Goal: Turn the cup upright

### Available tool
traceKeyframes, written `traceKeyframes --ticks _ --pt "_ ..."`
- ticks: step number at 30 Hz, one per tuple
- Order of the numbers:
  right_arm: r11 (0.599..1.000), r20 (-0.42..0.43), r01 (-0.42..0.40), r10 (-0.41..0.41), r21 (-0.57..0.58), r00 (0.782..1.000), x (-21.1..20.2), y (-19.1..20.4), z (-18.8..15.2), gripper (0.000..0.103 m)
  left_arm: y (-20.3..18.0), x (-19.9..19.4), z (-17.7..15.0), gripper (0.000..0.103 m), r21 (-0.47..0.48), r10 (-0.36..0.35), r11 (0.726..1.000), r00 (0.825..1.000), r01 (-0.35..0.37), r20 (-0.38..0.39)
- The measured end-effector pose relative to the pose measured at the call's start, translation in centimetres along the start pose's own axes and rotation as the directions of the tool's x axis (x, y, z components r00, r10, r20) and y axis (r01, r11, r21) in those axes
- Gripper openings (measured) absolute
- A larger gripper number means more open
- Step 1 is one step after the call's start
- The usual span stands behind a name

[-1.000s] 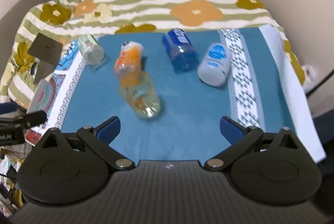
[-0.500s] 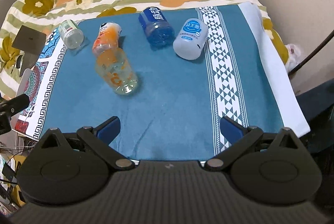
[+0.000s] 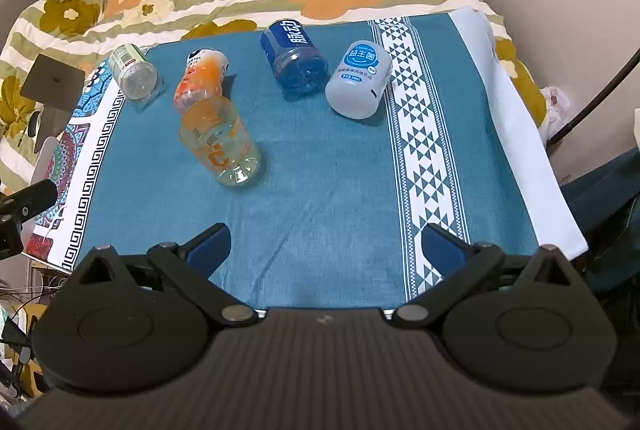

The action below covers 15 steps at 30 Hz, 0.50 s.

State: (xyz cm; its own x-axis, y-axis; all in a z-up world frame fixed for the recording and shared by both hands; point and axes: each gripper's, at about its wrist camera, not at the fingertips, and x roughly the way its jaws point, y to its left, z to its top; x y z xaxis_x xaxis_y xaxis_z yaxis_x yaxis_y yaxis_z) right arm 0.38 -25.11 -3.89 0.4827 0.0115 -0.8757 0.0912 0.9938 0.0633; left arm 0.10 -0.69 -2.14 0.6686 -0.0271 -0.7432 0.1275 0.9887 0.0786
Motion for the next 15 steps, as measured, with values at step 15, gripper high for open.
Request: traceKeyframes --ticks 15 --pt "1.0 0.002 0.001 -0.001 -0.007 1.0 -0.07 0.29 -0.06 0.103 0.25 -0.21 -0.29 0.103 -0.018 -0.003 1.0 1.0 0.003 0.001"
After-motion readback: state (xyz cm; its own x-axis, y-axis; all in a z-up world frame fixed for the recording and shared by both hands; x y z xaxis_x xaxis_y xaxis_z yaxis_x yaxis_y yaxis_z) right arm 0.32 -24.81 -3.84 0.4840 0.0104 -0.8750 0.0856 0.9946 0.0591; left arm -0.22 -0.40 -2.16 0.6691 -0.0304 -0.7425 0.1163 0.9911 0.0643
